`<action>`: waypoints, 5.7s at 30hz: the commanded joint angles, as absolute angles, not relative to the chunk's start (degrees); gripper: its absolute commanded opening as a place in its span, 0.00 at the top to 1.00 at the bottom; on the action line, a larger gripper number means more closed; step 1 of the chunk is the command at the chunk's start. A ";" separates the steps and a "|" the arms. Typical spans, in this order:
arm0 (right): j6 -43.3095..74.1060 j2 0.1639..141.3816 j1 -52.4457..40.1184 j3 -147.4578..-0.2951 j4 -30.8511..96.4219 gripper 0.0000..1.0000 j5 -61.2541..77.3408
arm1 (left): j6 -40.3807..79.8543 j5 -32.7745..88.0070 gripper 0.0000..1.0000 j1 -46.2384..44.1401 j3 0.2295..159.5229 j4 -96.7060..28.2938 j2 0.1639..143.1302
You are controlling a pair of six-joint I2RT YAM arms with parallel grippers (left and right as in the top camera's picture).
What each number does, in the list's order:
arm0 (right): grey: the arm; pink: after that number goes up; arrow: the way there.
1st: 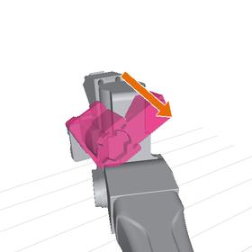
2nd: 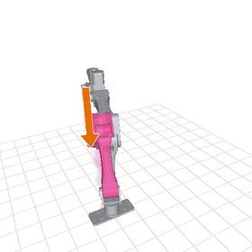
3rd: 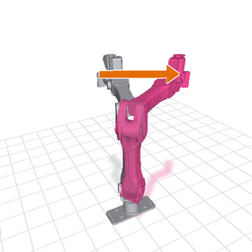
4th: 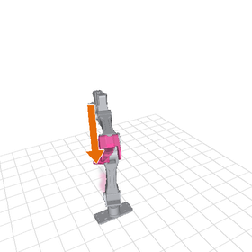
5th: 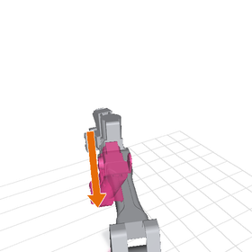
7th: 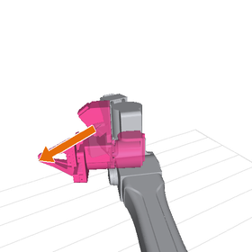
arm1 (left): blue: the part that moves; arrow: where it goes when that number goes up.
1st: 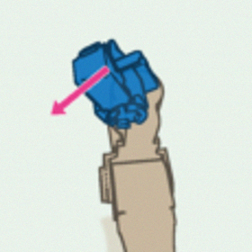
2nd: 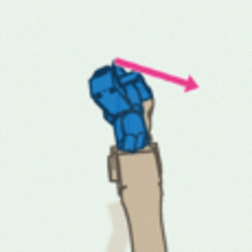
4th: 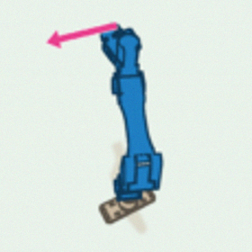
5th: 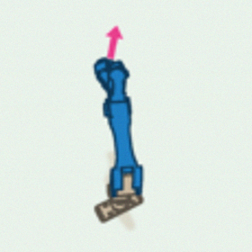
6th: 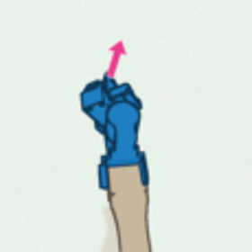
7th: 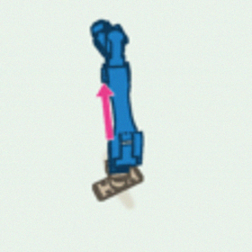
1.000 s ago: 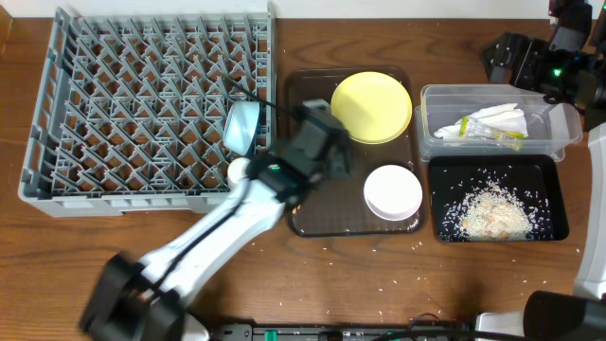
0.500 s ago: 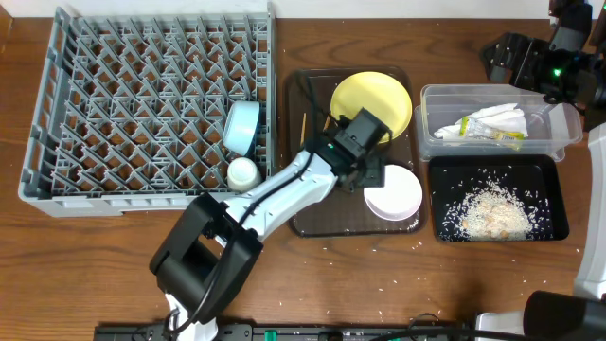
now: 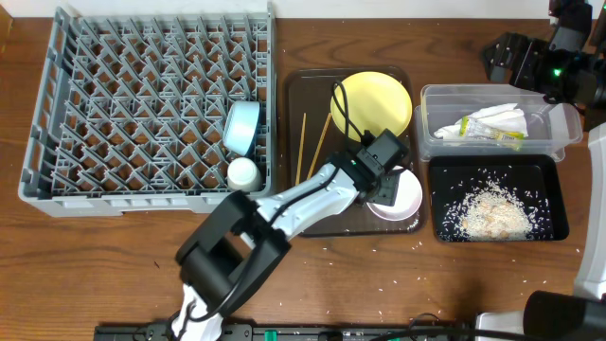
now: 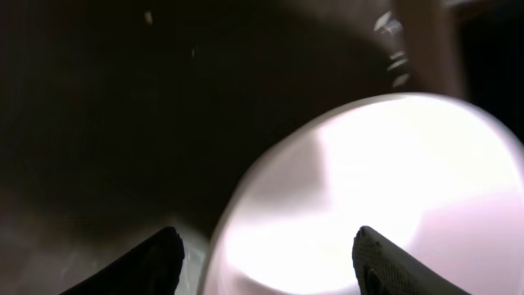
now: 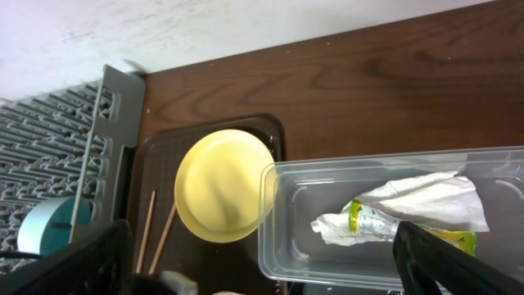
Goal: Sort waste into correct bins and load items into the dishwasher
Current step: 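Carry the pink bowl left and lower it into the dish rack, then set the pink bowl upright in the rack and open the left gripper, then move the left gripper to the yellow plate and grasp its rim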
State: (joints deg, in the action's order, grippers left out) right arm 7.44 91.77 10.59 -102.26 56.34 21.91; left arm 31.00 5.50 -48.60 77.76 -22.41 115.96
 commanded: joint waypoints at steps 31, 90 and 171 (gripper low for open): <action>8.10 91.39 10.94 -102.30 56.42 0.01 22.35 | 30.09 -5.52 0.93 -41.85 78.63 -27.00 105.27; 8.10 91.39 10.94 -102.30 56.42 0.01 22.35 | -43.86 -53.25 0.92 -15.73 78.61 36.82 124.25; 8.10 91.39 10.94 -102.30 56.42 0.01 22.35 | 25.36 8.40 0.36 -27.57 81.52 -16.80 101.43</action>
State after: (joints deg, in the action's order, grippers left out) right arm 7.44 91.77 10.59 -102.26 56.31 22.11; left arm 17.91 7.46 -24.95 79.88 -16.29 100.95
